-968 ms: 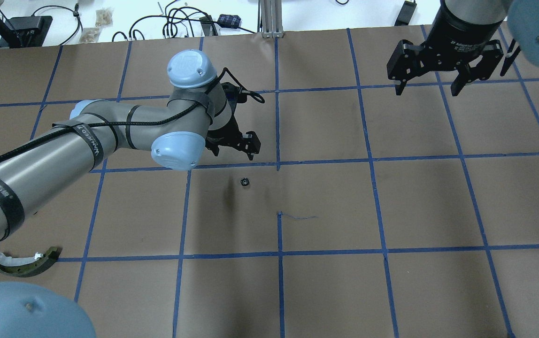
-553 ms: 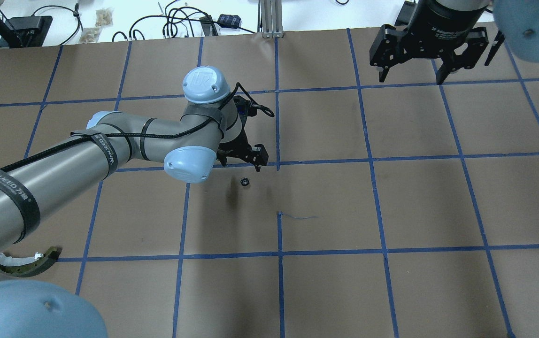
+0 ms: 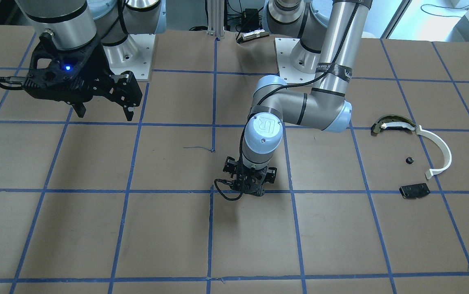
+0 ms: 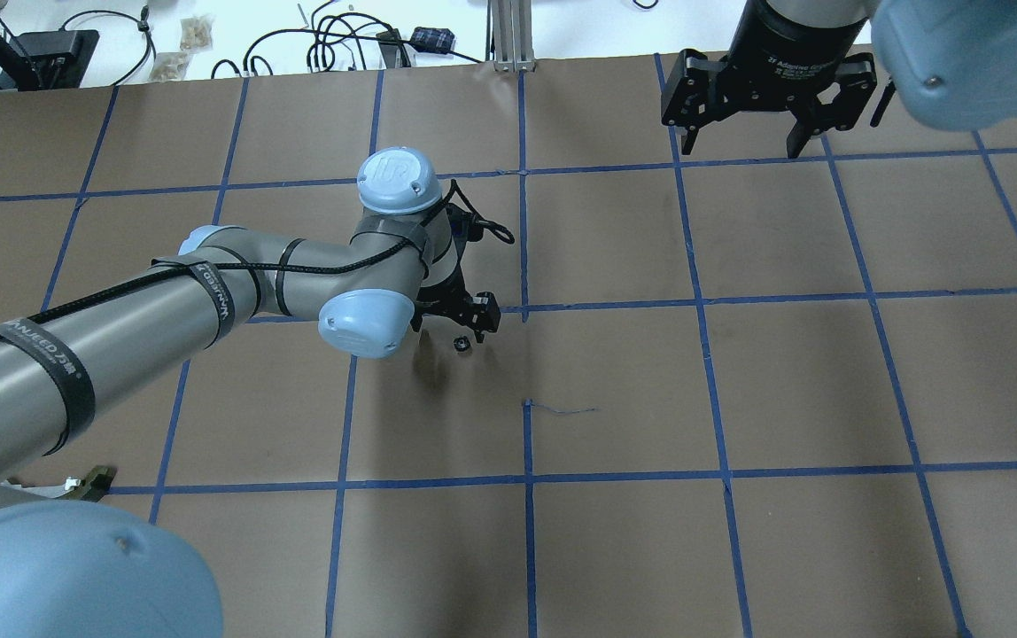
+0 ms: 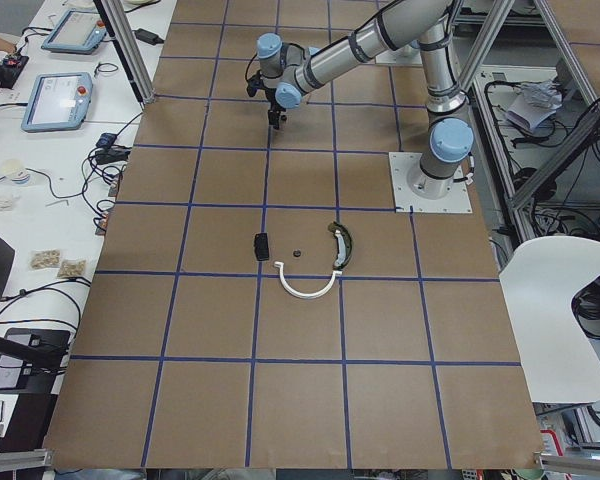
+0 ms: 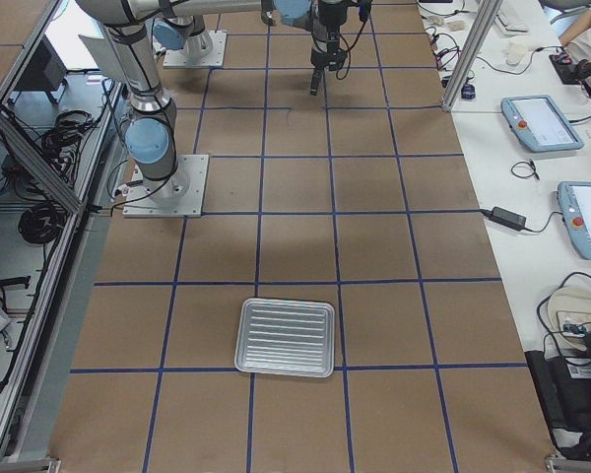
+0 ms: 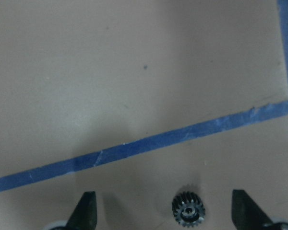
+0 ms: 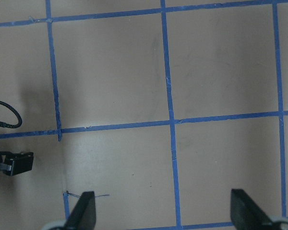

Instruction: Place bearing gear from tray to pile

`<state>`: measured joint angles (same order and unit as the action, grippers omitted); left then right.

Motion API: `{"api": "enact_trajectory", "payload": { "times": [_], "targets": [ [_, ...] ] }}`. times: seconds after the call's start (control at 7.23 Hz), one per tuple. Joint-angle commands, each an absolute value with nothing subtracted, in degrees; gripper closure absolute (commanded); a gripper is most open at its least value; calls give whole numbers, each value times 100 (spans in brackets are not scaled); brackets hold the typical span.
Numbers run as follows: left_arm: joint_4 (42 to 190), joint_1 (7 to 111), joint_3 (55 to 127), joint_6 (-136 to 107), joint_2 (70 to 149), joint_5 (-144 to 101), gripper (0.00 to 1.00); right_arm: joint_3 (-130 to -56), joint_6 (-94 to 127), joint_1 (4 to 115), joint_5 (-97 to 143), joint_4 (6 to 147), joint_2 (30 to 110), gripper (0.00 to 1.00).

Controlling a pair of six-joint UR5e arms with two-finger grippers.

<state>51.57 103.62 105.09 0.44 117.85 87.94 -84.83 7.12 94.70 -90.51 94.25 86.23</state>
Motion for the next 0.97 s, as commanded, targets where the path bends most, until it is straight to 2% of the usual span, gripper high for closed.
{"api": "enact_trajectory", "payload": {
  "times": [0.0, 0.14, 0.28, 0.41, 0.55, 0.69, 0.83],
  "targets": [
    [5159, 10380, 10477, 44, 11795, 8772, 4, -8490, 457, 9475, -9061, 9326, 8648, 0],
    [5203, 10380, 10477, 44, 11795, 8780, 4, -8490, 474, 9475, -9062, 9290, 8675, 0],
    [5221, 10380, 10477, 44, 11795, 8780, 10, -8438, 509, 9483, -9035, 8777, 8701, 0],
    [5247, 10380, 10494, 53, 11804, 8789, 28, -8420, 510, 9483, -9035, 8719, 8701, 0],
    [5325, 10380, 10485, 53, 11795, 8780, 34, -8437, 510, 9483, -9044, 8736, 8692, 0],
    [5352, 10380, 10477, 53, 11778, 8772, 69, -8437, 510, 9483, -9044, 8745, 8692, 0],
    [5370, 10380, 10468, 44, 11786, 8771, 100, -8446, 510, 9483, -9044, 8763, 8692, 0]
  ]
}}
